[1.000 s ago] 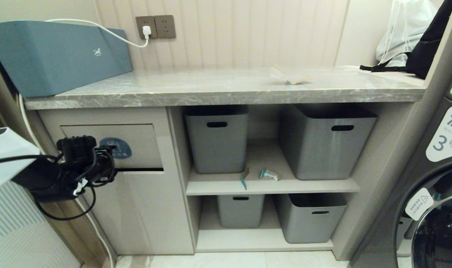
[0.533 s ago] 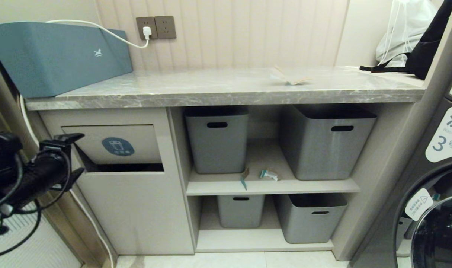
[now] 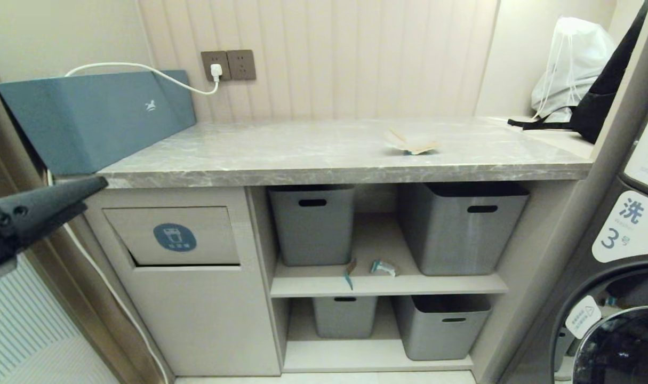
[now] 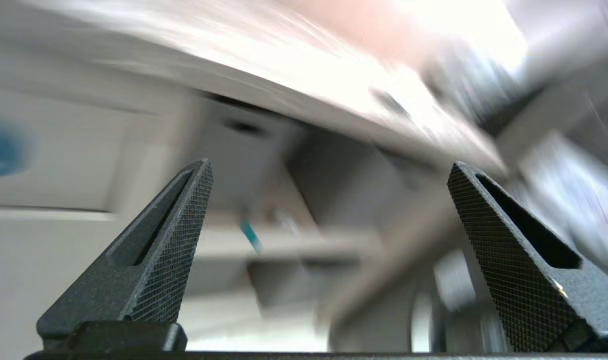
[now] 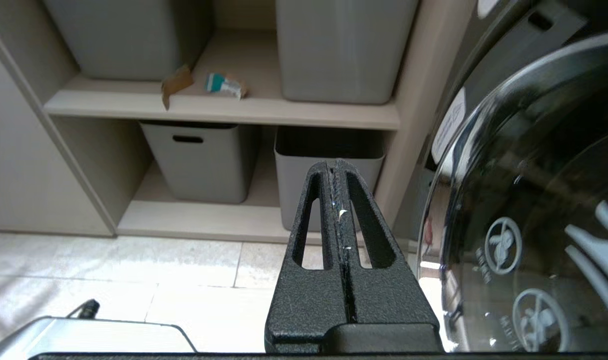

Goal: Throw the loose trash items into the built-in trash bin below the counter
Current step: Pick up the garbage

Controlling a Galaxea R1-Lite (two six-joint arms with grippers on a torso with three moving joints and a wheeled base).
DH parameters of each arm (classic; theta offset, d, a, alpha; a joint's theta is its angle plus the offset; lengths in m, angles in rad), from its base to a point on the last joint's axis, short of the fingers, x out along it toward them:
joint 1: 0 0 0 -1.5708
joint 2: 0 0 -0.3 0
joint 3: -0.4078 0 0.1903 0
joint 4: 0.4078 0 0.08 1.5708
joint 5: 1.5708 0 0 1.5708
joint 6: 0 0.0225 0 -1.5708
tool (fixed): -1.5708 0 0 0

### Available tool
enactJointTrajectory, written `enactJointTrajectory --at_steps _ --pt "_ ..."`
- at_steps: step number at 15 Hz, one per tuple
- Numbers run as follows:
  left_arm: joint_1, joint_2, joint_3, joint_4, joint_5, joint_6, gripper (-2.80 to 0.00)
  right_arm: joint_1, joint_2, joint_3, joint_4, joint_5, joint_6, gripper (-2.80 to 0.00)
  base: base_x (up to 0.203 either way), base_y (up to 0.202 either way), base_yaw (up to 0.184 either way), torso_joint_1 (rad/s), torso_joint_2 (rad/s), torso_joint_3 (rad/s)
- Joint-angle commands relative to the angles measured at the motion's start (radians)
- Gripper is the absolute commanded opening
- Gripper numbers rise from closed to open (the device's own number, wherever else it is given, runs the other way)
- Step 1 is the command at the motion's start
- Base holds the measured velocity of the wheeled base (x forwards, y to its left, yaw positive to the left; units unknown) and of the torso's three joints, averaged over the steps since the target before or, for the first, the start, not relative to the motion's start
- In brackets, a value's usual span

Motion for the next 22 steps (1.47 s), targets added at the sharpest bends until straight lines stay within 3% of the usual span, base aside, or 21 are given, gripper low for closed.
enactJointTrajectory --at_steps 1,2,5,9,11,19,20,22 --pt "-0.084 -0.128 -0.029 0.14 -0.023 0.116 -1.37 0.001 0.0 0.0 0.002 0.0 0.0 -2.8 0.0 0.0 0.0 0.183 -0.47 -0.281" --pt "-0.101 -0.122 -0.045 0.152 -0.032 0.134 -2.8 0.001 0.0 0.0 0.002 0.0 0.0 -2.8 0.0 0.0 0.0 0.179 -0.46 -0.276" --pt "-0.162 0.004 -0.141 0.154 -0.033 0.136 -2.8 0.001 0.0 0.0 0.002 0.0 -0.003 -2.8 0.0 0.0 0.0 0.194 -0.47 -0.282" --pt "-0.324 0.314 -0.367 0.149 -0.013 0.19 -2.8 0.001 0.0 0.0 0.002 0.003 -0.011 -2.8 0.0 0.0 0.0 0.212 -0.49 -0.281" --pt "-0.411 0.497 -0.484 0.146 0.03 0.225 0.0 0.001 0.0 0.0 0.002 0.003 -0.011 -2.8 0.0 0.0 0.0 0.218 -0.49 -0.28" --pt "-0.654 1.174 -0.893 -0.034 0.19 0.256 0.0 0.001 0.0 0.0 0.002 0.002 -0.017 -2.8 0.0 0.0 0.0 0.244 -0.54 -0.29" --pt "-0.668 1.249 -0.991 -0.049 0.197 0.239 0.0 0.001 0.0 0.0 0.002 0.0 -0.015 -2.8 0.0 0.0 0.0 0.259 -0.56 -0.305" --pt "-0.688 1.373 -1.21 -0.058 0.207 0.139 0.0 0.001 0.0 0.0 -0.002 -0.001 -0.015 -2.8 0.0 0.0 0.0 0.279 -0.58 -0.303"
